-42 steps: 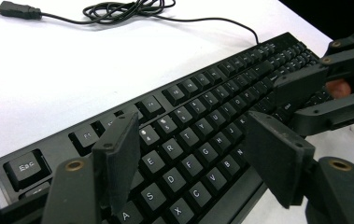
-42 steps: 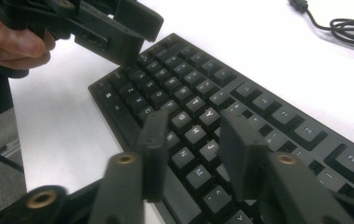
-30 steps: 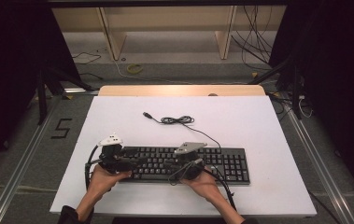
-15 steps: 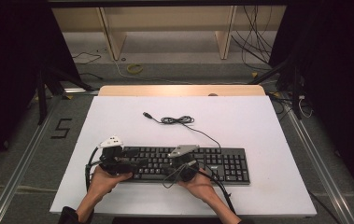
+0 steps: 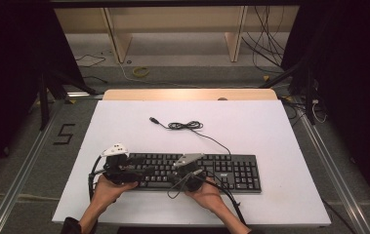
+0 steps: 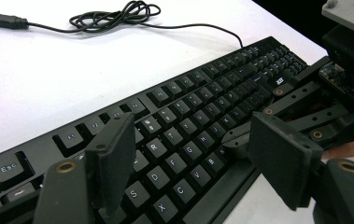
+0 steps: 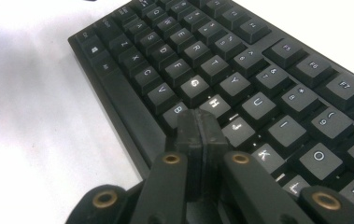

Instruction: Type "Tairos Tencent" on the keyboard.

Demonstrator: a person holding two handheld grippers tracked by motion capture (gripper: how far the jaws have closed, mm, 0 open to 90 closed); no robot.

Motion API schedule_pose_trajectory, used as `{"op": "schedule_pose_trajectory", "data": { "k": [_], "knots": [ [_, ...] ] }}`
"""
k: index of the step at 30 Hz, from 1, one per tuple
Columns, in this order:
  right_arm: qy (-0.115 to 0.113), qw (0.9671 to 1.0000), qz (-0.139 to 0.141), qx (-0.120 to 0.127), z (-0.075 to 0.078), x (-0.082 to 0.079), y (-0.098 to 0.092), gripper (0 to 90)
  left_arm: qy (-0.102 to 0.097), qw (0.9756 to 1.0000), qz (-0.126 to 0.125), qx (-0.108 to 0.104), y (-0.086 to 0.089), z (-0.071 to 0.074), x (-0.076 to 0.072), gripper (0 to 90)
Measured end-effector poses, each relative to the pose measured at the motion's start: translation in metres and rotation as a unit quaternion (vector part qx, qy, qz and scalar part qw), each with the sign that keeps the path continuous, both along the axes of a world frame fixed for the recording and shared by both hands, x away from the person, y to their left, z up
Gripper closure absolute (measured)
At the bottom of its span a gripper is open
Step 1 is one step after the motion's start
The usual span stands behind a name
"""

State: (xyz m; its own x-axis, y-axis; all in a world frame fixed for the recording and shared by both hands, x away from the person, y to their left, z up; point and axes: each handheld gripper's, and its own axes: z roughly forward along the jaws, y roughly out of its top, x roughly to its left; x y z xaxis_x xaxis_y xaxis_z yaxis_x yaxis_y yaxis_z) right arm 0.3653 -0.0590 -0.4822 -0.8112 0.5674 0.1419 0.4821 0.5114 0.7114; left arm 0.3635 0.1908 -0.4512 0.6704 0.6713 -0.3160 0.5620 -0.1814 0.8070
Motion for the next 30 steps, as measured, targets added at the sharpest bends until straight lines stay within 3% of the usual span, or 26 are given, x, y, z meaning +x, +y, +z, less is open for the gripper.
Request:
{"op": "schedule_pose_trajectory", "data": {
  "k": [7,17,30],
  "knots": [
    [-0.002,1.0,-0.002,-0.003,0.001,-0.001,0.001,90.0,-0.001,1.0,-0.002,0.003,-0.001,-0.001,-0.001,31.9],
    [-0.001,0.9992,-0.017,0.037,0.013,0.0,-0.014,83.0,0.002,1.0,-0.001,0.009,-0.001,-0.002,0.001,32.4],
    [-0.004,0.9977,-0.027,0.062,0.022,0.0,-0.031,70.9,0.004,0.9999,-0.002,0.012,-0.002,-0.003,0.003,32.9]
  ]
}}
